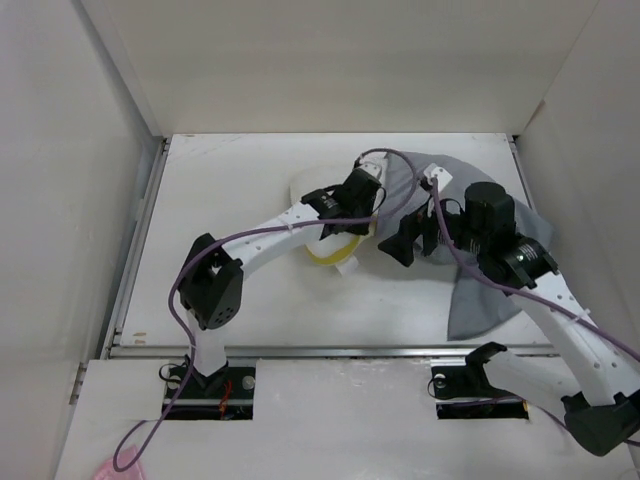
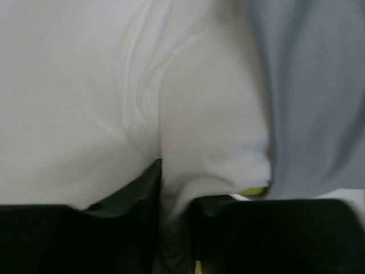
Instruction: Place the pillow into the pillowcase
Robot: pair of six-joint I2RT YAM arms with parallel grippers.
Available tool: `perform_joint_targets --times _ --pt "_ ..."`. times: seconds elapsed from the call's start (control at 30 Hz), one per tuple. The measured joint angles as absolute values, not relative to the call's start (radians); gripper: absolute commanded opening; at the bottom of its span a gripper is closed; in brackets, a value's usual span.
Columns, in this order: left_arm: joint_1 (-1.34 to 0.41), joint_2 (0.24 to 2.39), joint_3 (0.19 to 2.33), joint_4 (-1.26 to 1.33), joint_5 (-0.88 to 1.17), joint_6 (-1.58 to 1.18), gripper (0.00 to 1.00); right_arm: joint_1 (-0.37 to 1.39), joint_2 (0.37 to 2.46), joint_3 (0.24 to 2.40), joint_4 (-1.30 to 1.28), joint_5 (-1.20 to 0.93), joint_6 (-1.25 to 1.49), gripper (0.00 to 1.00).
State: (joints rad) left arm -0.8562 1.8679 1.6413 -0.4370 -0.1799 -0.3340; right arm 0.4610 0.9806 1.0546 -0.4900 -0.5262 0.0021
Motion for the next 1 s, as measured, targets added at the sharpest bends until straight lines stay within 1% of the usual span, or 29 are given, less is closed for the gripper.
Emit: perform_joint_targets --times 0.03,0.07,0.1,0.13,0.17,0.2,0.37,0.5,0.57,0.67,0.7,0.77,0.8,0.83,0.9,0.93,0.97,1.0 --pt "-0.856 1.864 1.602 -0.428 -0.187 -0.344 0.45 0.465 0.968 1.065 -0.496 -0.482 0.013 0.99" --pt "-0.855 1.859 1.564 -0.425 -0.186 -0.350 0.62 0.467 0.964 1.079 -0.504 -0.429 0.026 0.99" --pt "-0.853 1.856 1.529 -0.426 -0.181 -0.351 0.69 0.466 0.967 1.096 -0.512 -0.381 0.043 0.99" --pt "-0.852 1.854 1.494 -0.429 -0.174 -0.356 0.87 0.463 0.977 1.109 -0.519 -0.329 0.064 0.99" --pt "-0.851 1.851 1.462 -0.432 -0.168 -0.363 0.90 0.456 0.991 1.119 -0.525 -0.281 0.085 0.99" --pt "-0.851 1.847 1.435 -0.436 -0.162 -0.370 1.00 0.445 1.010 1.126 -0.532 -0.239 0.109 0.99" --pt "-0.847 1.734 1.385 -0.449 -0.166 -0.386 1.00 0.347 1.131 1.129 -0.587 -0.049 0.232 0.99" --pt "-0.811 1.602 1.406 -0.436 -0.191 -0.376 1.00 0.300 1.218 1.110 -0.606 0.066 0.320 0.99" --pt "-0.762 1.614 1.474 -0.431 -0.203 -0.372 1.00 0.300 1.260 1.085 -0.605 0.094 0.353 0.99" --pt "-0.670 1.727 1.620 -0.409 -0.201 -0.360 1.00 0.301 1.329 1.032 -0.589 0.110 0.398 0.99" --pt "-0.643 1.775 1.660 -0.395 -0.192 -0.358 0.98 0.301 1.340 1.025 -0.587 0.112 0.402 0.99" --pt "-0.587 1.880 1.731 -0.379 -0.168 -0.348 0.83 0.301 1.389 1.012 -0.575 0.114 0.418 0.99" --pt "-0.566 1.926 1.748 -0.370 -0.159 -0.341 0.73 0.300 1.412 1.012 -0.565 0.115 0.422 0.99" --pt "-0.545 1.976 1.768 -0.372 -0.147 -0.336 0.52 0.300 1.438 1.012 -0.551 0.114 0.424 0.99" --pt "-0.515 2.066 1.786 -0.378 -0.122 -0.325 0.36 0.300 1.489 1.013 -0.522 0.101 0.422 0.99" --pt "-0.506 2.098 1.783 -0.389 -0.107 -0.315 0.31 0.301 1.517 1.013 -0.502 0.094 0.419 0.99" --pt "-0.502 2.117 1.769 -0.383 -0.096 -0.314 0.16 0.300 1.546 1.018 -0.487 0.088 0.415 0.99" --pt "-0.501 2.120 1.740 -0.365 -0.084 -0.311 0.10 0.300 1.580 1.033 -0.479 0.083 0.411 0.99"
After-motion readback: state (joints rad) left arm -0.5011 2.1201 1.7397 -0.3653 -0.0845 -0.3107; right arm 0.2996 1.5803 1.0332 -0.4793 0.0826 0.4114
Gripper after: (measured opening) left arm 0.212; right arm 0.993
